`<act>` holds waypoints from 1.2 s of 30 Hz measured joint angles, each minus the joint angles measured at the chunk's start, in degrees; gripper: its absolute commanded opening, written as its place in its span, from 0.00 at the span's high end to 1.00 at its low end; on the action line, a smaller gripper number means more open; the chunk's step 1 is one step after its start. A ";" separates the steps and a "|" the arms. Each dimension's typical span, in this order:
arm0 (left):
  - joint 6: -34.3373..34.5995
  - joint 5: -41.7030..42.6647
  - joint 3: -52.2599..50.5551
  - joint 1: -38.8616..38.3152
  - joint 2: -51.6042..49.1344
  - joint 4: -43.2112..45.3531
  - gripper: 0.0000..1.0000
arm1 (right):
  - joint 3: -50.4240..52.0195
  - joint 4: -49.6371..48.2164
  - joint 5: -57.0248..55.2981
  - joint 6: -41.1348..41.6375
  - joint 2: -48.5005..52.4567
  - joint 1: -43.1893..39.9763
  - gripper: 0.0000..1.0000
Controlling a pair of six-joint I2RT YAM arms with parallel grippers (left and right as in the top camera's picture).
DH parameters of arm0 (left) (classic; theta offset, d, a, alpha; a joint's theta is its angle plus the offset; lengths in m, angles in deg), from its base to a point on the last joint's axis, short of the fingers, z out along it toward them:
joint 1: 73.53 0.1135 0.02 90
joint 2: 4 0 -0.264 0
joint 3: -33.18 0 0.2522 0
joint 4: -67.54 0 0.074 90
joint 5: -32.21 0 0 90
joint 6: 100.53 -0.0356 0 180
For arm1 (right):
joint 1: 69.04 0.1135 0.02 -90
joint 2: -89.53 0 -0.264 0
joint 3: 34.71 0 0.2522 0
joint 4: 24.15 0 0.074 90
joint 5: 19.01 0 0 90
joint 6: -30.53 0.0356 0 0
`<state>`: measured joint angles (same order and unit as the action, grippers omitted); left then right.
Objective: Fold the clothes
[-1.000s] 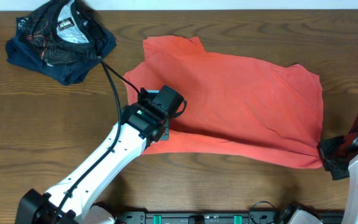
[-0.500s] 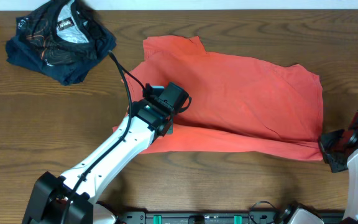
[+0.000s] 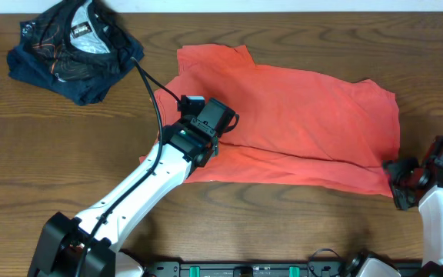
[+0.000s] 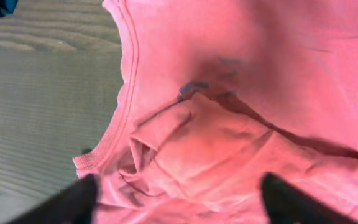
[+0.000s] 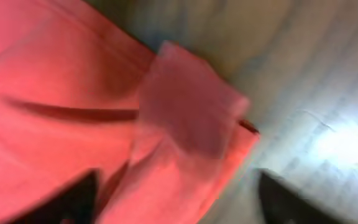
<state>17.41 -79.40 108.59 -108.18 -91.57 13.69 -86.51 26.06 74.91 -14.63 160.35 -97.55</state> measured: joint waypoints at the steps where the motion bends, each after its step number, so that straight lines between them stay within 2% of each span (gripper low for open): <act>1: -0.37 -0.09 0.00 0.02 0.00 0.11 0.02 | 0.00 -1.36 0.55 -1.42 0.00 0.52 0.01; 5: -1.42 -0.20 0.00 0.44 0.02 -1.51 0.01 | -1.44 -0.63 2.97 -6.86 0.02 1.11 0.01; 11: -2.23 4.02 0.00 0.81 0.46 -5.62 0.02 | -12.76 10.51 6.86 -14.86 0.02 1.14 0.01; 18: -0.31 13.77 -0.09 0.81 -0.59 -5.95 0.26 | -17.35 17.81 15.76 -21.53 0.04 1.18 0.01; 21: 2.12 17.09 -0.22 0.81 -2.93 -5.88 0.43 | -17.35 19.98 17.44 -23.34 0.04 1.33 0.01; 23: 3.93 18.47 -0.28 0.83 -4.46 -5.88 0.49 | -17.35 21.09 18.10 -24.39 0.04 1.33 0.01; 27: 8.52 20.65 -0.31 1.44 -7.39 -5.88 0.50 | -17.35 22.45 18.69 -25.49 0.04 1.33 0.01; 31: 12.81 22.34 -0.33 2.97 -10.23 -5.62 0.56 | -17.35 22.86 18.86 -26.45 0.04 1.33 0.01; 36: 15.82 23.43 -0.35 4.74 -11.67 -3.23 0.56 | -17.35 22.91 18.86 -26.91 0.04 1.33 0.01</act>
<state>33.23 -55.97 108.24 -103.44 -103.25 10.45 -103.87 48.96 93.78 -41.54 160.40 -96.22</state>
